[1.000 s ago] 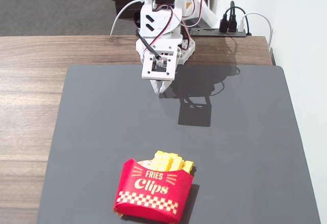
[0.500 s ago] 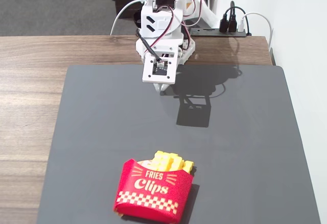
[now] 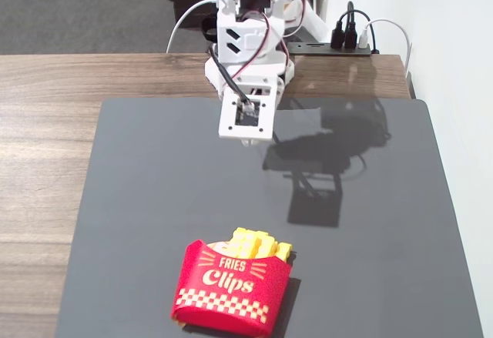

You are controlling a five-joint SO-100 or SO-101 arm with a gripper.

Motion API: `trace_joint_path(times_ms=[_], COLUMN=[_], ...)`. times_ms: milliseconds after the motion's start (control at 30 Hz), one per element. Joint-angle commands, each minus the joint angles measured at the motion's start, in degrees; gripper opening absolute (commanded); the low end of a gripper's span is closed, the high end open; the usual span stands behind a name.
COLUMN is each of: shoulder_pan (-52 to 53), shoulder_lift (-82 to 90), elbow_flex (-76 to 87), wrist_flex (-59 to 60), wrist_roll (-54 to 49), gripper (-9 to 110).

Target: Grab a fry

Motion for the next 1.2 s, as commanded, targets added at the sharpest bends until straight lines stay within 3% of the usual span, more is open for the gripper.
trace_joint_path(times_ms=[0,1167], shoulder_pan=[-0.88,-4.75], shoulder_lift=[-7.03,-52.21], elbow_flex=[-7.65,-50.27], wrist_flex=[-1.76,-8.88], wrist_roll=[1.14,5.54], gripper=[1,1])
